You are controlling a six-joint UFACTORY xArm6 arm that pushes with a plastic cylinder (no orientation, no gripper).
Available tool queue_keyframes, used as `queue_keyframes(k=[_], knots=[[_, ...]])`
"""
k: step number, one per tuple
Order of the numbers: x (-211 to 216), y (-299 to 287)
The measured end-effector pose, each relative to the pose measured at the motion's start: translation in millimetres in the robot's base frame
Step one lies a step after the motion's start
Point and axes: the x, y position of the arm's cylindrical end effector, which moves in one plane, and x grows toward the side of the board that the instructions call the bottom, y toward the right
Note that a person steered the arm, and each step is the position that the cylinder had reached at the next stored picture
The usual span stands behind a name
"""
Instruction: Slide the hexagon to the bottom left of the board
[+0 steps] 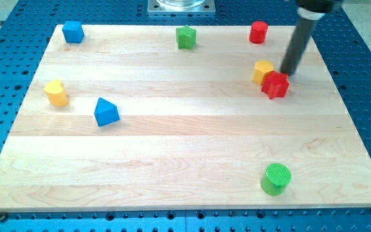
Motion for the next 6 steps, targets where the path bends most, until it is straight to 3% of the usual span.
queue_keyframes(k=[1, 6], knots=[[21.3, -69.6], [11.3, -102.4]])
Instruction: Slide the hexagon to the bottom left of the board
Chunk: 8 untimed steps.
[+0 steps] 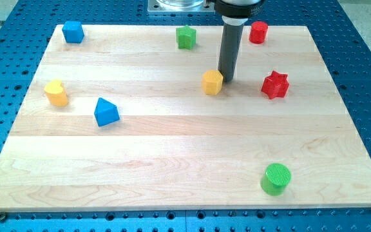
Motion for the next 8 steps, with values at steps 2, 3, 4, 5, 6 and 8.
queue_keyframes(k=[2, 3, 4, 5, 6, 8], knots=[[62.5, -73.5], [50.4, -59.7], [35.8, -76.7], [62.7, -67.2], [93.9, -101.8], [161.4, -243.8]])
